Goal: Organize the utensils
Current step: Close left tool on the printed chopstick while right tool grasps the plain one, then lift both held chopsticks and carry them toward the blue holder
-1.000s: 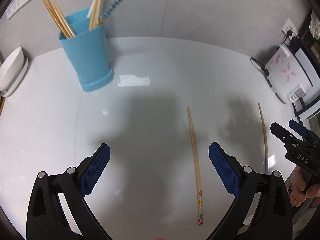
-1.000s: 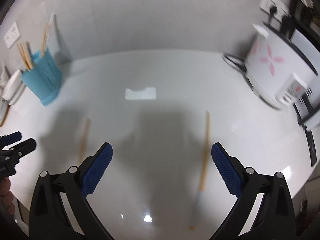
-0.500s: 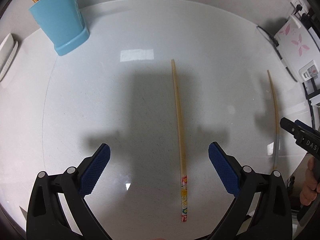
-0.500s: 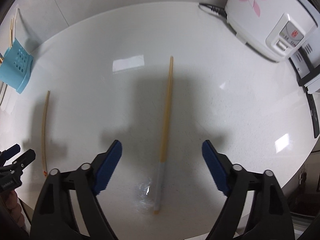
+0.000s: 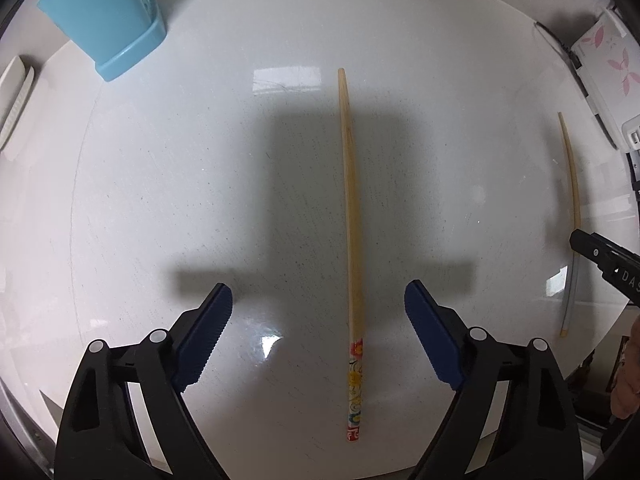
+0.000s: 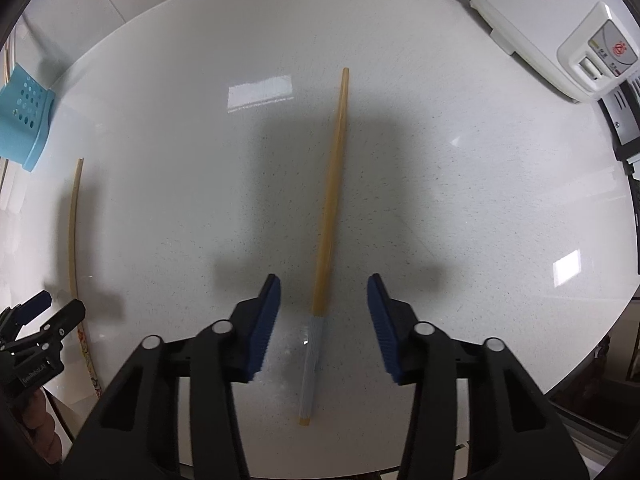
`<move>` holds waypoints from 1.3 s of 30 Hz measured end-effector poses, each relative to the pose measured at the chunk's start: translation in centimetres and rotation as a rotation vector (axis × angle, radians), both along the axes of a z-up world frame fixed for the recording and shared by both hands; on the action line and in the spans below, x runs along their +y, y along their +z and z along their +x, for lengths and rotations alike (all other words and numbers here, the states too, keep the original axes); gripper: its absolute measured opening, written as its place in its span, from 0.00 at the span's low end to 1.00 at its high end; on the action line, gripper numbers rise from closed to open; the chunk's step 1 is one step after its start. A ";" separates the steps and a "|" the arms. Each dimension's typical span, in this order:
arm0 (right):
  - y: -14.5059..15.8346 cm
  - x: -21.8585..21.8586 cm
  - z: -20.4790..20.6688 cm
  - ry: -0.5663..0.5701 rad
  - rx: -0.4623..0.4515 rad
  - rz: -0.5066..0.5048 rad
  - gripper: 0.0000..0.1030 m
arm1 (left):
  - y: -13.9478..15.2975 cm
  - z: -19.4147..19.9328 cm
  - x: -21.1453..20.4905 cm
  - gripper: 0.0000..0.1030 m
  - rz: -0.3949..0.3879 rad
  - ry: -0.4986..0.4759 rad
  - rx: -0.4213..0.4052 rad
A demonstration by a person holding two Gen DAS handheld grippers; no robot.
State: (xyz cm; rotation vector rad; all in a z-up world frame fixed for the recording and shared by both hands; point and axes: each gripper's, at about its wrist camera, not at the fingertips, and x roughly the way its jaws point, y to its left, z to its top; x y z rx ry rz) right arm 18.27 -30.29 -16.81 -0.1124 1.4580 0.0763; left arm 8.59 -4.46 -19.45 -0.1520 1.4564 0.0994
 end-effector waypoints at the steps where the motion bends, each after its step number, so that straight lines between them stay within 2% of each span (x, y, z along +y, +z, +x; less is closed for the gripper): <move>1: -0.1 0.1 0.1 0.002 0.002 -0.001 0.35 | -0.1 0.0 -0.1 0.82 0.008 -0.003 0.004; 3: -0.2 0.2 0.5 0.009 0.007 -0.008 0.28 | -0.4 0.1 -0.5 0.81 0.011 -0.003 0.007; 6: -0.3 0.3 0.9 0.015 0.016 -0.013 0.27 | -0.5 0.1 -0.7 0.76 0.016 -0.002 0.015; 11: -0.5 0.7 1.5 0.019 0.029 -0.012 0.21 | -0.4 1.3 -0.8 0.58 0.038 -0.007 0.022; 14: -0.6 0.8 1.5 0.027 0.037 -0.013 0.17 | 0.2 1.1 -0.8 0.24 0.036 -0.011 0.042; 15: -0.7 0.9 1.6 0.026 0.043 -0.013 0.15 | 0.2 1.2 -0.7 0.18 0.039 -0.012 0.047; 16: -0.7 0.9 1.7 0.021 0.049 -0.013 0.14 | 0.3 1.2 -0.6 0.07 0.041 -0.013 0.051; 17: -0.7 1.0 1.8 0.017 0.054 -0.013 0.07 | 0.5 1.3 -0.4 0.06 0.039 -0.012 0.053; 18: -0.7 1.1 1.9 0.013 0.063 -0.013 0.06 | 0.5 1.3 -0.3 0.06 0.035 -0.009 0.053; 23: -0.7 1.6 2.1 0.015 0.078 -0.010 0.06 | 0.6 1.3 0.1 0.06 0.026 0.001 0.046; 39: 1.8 3.0 1.0 0.032 0.017 0.029 0.06 | 4.0 -0.3 2.2 0.06 0.007 0.018 -0.034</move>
